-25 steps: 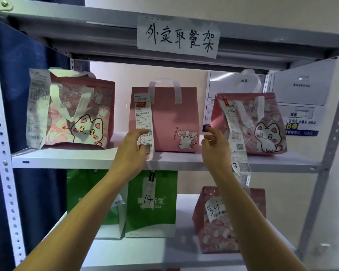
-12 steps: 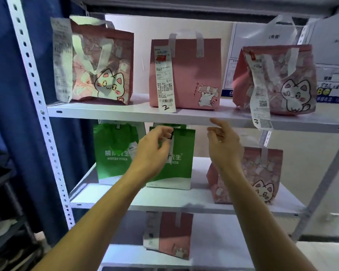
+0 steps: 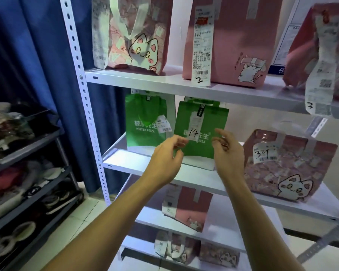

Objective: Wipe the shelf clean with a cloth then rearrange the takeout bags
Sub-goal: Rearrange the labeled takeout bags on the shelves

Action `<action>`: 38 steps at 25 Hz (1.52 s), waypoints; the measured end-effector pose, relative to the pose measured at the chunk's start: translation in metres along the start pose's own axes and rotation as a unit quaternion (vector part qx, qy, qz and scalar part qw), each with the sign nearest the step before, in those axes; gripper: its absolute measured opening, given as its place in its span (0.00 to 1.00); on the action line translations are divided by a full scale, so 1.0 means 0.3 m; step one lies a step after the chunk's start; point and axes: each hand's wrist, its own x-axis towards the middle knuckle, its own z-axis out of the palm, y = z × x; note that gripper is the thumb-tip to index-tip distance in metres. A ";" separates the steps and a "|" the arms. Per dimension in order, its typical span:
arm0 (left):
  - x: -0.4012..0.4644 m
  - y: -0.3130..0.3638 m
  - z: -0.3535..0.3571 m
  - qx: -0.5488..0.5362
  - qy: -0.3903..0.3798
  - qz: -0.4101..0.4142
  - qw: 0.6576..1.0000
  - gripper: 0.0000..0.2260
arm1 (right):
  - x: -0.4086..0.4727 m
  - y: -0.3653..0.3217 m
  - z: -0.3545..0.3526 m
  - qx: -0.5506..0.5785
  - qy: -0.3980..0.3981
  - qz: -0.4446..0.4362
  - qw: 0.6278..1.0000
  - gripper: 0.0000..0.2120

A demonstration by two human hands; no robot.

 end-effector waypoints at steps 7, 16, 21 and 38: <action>-0.073 -0.098 0.047 0.020 0.009 -0.055 0.998 0.15 | -0.047 0.129 0.043 0.029 -0.041 0.046 0.998 0.14; -0.065 -0.233 0.033 -0.012 0.028 -0.099 0.995 0.15 | -0.044 0.182 0.145 0.018 -0.076 0.072 0.994 0.14; 0.028 -0.351 -0.010 -0.028 0.037 -0.101 0.994 0.15 | 0.011 0.217 0.231 0.009 -0.066 0.097 0.993 0.14; 0.396 -0.705 -0.251 -0.031 0.141 -0.130 0.981 0.17 | 0.155 0.229 0.527 -0.005 0.004 0.140 0.990 0.12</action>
